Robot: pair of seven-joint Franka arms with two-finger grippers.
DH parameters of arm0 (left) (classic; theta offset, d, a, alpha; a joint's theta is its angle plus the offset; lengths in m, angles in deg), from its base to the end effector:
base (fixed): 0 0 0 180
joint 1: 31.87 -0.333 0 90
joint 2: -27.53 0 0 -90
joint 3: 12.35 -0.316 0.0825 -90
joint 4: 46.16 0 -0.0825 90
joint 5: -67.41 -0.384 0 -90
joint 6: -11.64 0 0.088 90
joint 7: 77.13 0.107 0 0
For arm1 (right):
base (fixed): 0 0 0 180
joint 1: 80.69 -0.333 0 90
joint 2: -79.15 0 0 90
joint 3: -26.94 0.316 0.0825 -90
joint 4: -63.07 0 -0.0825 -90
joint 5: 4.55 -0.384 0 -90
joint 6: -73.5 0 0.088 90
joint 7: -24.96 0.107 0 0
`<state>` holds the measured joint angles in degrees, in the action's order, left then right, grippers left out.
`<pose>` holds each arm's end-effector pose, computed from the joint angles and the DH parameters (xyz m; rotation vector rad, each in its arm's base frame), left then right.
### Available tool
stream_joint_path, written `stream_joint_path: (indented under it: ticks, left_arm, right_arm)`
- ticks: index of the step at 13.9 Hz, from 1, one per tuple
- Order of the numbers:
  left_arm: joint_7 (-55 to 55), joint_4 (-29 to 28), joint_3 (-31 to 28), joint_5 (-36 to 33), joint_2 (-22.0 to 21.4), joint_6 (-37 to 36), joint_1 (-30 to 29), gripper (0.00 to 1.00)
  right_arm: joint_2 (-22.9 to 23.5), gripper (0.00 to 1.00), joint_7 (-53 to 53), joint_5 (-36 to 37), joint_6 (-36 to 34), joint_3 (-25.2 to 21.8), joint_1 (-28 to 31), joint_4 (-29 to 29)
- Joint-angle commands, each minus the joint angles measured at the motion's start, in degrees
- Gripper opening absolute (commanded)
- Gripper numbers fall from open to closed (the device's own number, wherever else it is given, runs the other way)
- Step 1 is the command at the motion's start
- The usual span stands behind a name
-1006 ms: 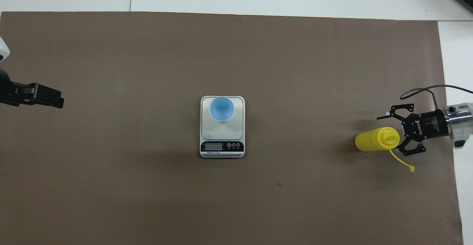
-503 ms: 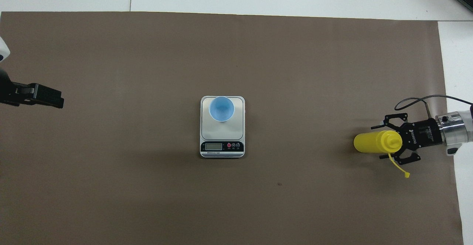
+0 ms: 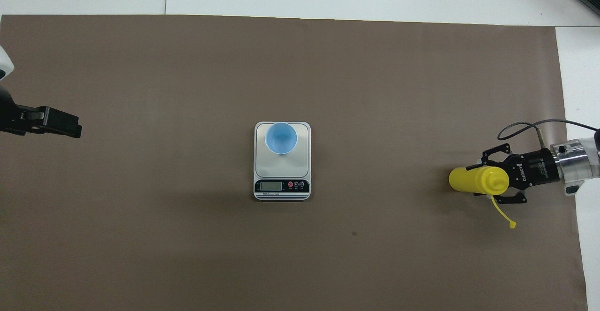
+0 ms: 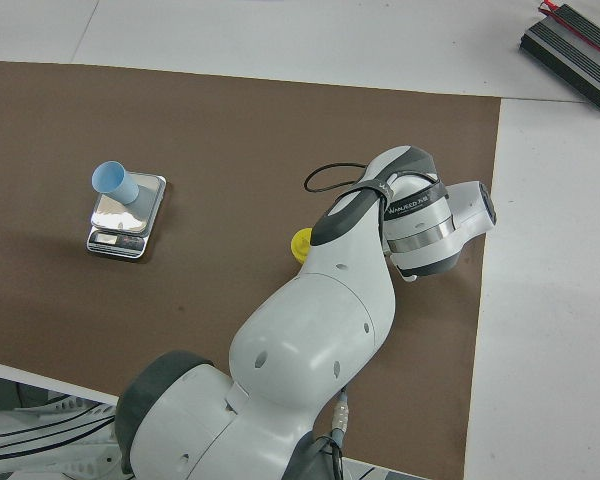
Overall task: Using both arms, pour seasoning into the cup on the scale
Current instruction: 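Lift the yellow bottle and carry it above the cup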
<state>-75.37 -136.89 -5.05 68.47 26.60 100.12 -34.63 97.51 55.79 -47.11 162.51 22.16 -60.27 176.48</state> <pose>0.5447 -0.0459 0.6251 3.1208 -0.1721 -0.0368 0.5113 -0.1581 0.2943 -1.8737 1.3822 0.9344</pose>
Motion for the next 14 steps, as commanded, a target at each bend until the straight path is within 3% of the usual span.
stream_joint_path:
  ticks: [1, 5, 8, 11, 14]
  left_arm:
    - [0.08, -2.43, 0.25, -0.44, -1.88, 1.61, -0.32, 1.00]
    - [0.08, -2.34, 0.34, -0.44, -1.88, 1.52, -0.23, 1.00]
    - [0.17, -2.34, 0.25, -0.44, -1.79, 1.61, -0.23, 1.00]
    - [0.26, -2.34, 0.34, -0.44, -1.79, 1.61, -0.15, 1.00]
    - [0.35, -2.34, 0.34, -0.44, -1.79, 1.70, -0.23, 1.00]
  right_arm:
    - [-7.00, 0.00, 6.83, 2.38, 3.18, 0.04, -4.50, 1.21]
    - [-11.15, 0.00, 15.39, 2.83, 7.39, 0.12, -13.90, -0.55]
    - [-11.07, 0.00, 23.64, 3.36, 12.40, 0.39, -19.17, -3.44]
    - [-9.84, 0.00, 35.75, 7.56, 15.32, 0.65, -24.35, -7.74]
    - [-7.82, 0.00, 48.84, 16.86, 19.88, 0.65, -31.82, -13.10]
